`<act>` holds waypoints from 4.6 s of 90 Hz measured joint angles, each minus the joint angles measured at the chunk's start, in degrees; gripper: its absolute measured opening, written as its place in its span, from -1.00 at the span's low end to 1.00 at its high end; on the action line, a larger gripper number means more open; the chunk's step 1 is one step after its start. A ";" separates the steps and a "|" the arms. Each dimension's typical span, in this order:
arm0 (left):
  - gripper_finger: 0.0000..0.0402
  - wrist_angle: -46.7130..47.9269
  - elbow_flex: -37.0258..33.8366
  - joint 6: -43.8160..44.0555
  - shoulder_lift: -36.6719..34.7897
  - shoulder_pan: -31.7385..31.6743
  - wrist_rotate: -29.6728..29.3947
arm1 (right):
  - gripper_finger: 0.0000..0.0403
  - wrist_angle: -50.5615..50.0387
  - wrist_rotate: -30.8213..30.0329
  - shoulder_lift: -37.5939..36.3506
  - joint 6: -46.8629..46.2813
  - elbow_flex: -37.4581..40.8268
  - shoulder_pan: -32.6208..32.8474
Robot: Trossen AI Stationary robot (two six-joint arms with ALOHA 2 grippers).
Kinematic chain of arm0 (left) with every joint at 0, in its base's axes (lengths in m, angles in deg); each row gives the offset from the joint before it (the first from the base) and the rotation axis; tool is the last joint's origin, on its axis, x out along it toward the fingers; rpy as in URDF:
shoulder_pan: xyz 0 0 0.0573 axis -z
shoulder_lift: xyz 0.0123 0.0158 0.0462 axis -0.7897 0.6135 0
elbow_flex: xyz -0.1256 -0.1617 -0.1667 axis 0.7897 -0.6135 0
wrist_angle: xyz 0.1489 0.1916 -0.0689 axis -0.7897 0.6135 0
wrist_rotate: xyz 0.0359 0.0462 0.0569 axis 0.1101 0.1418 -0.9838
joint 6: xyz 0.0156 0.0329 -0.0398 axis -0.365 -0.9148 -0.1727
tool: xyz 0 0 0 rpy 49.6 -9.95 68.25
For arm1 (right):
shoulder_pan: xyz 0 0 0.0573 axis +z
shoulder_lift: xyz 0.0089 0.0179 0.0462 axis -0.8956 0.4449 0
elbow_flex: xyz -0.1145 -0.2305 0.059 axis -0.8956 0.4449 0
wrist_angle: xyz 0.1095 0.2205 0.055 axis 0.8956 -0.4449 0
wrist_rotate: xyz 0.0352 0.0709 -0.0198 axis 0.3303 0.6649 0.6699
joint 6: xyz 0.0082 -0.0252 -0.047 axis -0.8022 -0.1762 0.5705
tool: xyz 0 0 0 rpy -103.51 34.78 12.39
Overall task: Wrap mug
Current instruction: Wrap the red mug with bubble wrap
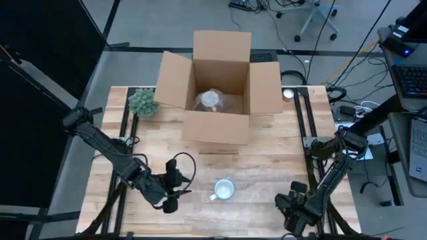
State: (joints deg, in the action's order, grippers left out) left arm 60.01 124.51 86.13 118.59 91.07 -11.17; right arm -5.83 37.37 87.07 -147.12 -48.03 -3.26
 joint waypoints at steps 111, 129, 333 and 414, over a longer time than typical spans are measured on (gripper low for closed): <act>-0.20 -5.14 -1.82 -7.30 0.49 -4.44 -4.99 | -1.00 9.65 -42.55 -2.60 34.68 -9.24 -9.44; -0.20 -11.20 -4.78 -8.00 1.46 -6.10 -6.22 | -1.00 23.75 -45.50 -2.71 54.34 -10.45 -15.67; -0.20 -12.92 -1.05 -10.01 2.98 -3.89 1.36 | 0.18 64.65 -14.07 0.76 71.96 -10.69 -42.41; -0.20 -13.08 -1.05 -8.47 3.00 -4.87 1.30 | 0.11 9.92 -13.25 4.54 39.95 -24.68 -35.94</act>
State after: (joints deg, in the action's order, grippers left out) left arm 46.93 123.46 77.66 121.59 86.20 -9.87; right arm 4.09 24.12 91.61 -107.17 -72.71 -39.20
